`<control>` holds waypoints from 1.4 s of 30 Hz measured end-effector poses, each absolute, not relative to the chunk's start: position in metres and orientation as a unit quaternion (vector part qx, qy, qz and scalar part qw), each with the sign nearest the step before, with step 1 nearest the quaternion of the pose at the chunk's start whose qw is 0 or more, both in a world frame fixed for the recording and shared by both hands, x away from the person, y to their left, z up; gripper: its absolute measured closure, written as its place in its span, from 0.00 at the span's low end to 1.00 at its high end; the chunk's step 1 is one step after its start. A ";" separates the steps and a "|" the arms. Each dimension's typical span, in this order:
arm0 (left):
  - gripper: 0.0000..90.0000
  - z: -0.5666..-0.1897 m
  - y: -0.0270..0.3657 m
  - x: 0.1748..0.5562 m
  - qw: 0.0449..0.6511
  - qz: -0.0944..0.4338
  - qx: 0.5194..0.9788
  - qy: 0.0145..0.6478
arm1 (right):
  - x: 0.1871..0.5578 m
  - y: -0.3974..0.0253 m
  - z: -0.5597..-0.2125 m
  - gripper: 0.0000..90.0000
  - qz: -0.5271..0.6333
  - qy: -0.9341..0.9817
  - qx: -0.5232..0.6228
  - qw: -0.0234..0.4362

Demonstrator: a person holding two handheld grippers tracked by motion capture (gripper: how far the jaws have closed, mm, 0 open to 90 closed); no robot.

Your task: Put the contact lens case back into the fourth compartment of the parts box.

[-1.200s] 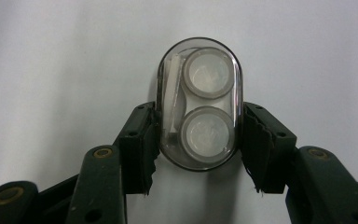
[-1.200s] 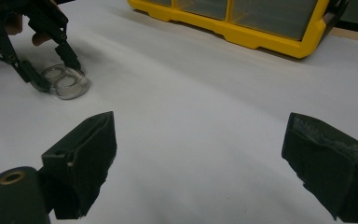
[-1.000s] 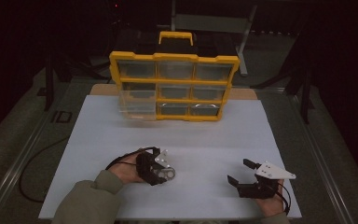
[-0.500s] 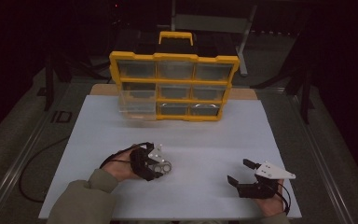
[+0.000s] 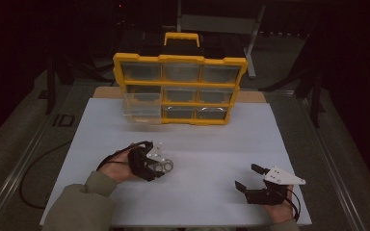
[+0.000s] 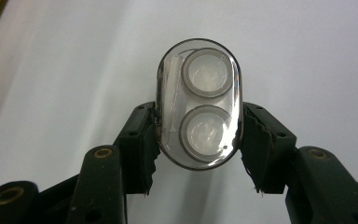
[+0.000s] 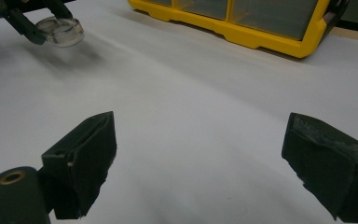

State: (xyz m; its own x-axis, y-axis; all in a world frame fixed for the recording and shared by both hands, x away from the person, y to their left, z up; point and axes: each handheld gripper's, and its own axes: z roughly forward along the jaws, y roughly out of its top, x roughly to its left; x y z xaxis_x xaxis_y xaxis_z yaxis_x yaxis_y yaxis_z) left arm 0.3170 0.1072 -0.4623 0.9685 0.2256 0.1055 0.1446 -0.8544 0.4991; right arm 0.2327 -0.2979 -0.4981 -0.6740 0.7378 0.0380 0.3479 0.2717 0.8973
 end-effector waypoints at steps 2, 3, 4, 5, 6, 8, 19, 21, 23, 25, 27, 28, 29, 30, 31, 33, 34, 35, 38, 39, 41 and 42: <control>0.55 -0.459 0.109 0.318 0.253 0.084 0.959 0.097 | 0.233 -0.298 -0.498 0.11 0.491 0.772 0.351 0.198; 0.55 -0.458 0.109 0.318 0.253 0.085 0.959 0.097 | 0.233 -0.297 -0.498 0.11 0.490 0.773 0.352 0.198; 0.55 -0.456 0.110 0.318 0.253 0.087 0.959 0.097 | 0.233 -0.298 -0.498 0.11 0.490 0.773 0.351 0.199; 0.55 -0.455 0.111 0.319 0.254 0.088 0.958 0.099 | 0.233 -0.298 -0.498 0.11 0.490 0.773 0.351 0.198; 0.55 -0.454 0.112 0.319 0.255 0.089 0.958 0.099 | 0.233 -0.297 -0.498 0.11 0.491 0.772 0.352 0.198; 0.55 -0.451 0.114 0.320 0.257 0.093 0.957 0.101 | 0.233 -0.298 -0.498 0.11 0.490 0.772 0.352 0.198; 0.55 -0.434 0.127 0.325 0.268 0.106 0.951 0.112 | 0.233 -0.298 -0.498 0.11 0.491 0.772 0.353 0.197; 0.55 -0.432 0.129 0.326 0.269 0.109 0.950 0.113 | 0.233 -0.298 -0.499 0.11 0.491 0.772 0.352 0.197; 0.55 -0.429 0.131 0.326 0.270 0.111 0.950 0.114 | 0.233 -0.298 -0.499 0.11 0.491 0.772 0.352 0.197; 0.55 -0.427 0.133 0.327 0.274 0.113 0.948 0.116 | 0.233 -0.298 -0.499 0.11 0.491 0.772 0.352 0.197; 0.55 -0.425 0.134 0.327 0.274 0.114 0.948 0.117 | 0.233 -0.298 -0.499 0.11 0.491 0.772 0.352 0.197; 0.55 -0.423 0.135 0.328 0.275 0.114 0.948 0.117 | 0.233 -0.298 -0.499 0.11 0.491 0.772 0.352 0.196; 0.55 -0.422 0.136 0.328 0.275 0.114 0.947 0.119 | 0.233 -0.298 -0.499 0.11 0.491 0.772 0.352 0.196; 0.55 -0.421 0.137 0.329 0.275 0.115 0.947 0.119 | 0.233 -0.298 -0.499 0.11 0.491 0.772 0.352 0.196; 0.55 -0.420 0.138 0.330 0.275 0.115 0.947 0.120 | 0.233 -0.298 -0.499 0.11 0.491 0.772 0.352 0.196; 0.55 -0.417 0.139 0.331 0.277 0.116 0.946 0.120 | 0.233 -0.298 -0.499 0.11 0.491 0.772 0.353 0.196; 0.55 -0.416 0.140 0.331 0.277 0.116 0.946 0.121 | 0.233 -0.298 -0.499 0.11 0.491 0.772 0.353 0.196; 0.55 -0.415 0.141 0.331 0.278 0.115 0.946 0.122 | 0.233 -0.298 -0.499 0.11 0.491 0.772 0.353 0.196; 0.55 -0.411 0.143 0.332 0.279 0.117 0.945 0.123 | 0.233 -0.298 -0.499 0.11 0.491 0.772 0.353 0.196; 0.55 -0.410 0.144 0.332 0.281 0.117 0.945 0.123 | 0.233 -0.298 -0.499 0.11 0.491 0.772 0.353 0.196; 0.55 -0.408 0.145 0.332 0.283 0.117 0.944 0.123 | 0.233 -0.298 -0.499 0.11 0.491 0.772 0.353 0.196; 0.55 -0.407 0.145 0.332 0.283 0.117 0.944 0.121 | 0.233 -0.298 -0.499 0.11 0.491 0.772 0.353 0.196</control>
State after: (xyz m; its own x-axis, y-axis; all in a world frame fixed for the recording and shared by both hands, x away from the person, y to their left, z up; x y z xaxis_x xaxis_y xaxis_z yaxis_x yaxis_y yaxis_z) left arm 0.3322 0.1452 -0.4070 0.9432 0.2953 0.1520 0.1630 -0.8104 0.5628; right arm 0.2327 -0.2977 -0.4988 -0.6736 0.7378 0.0443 0.3526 0.2681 0.8966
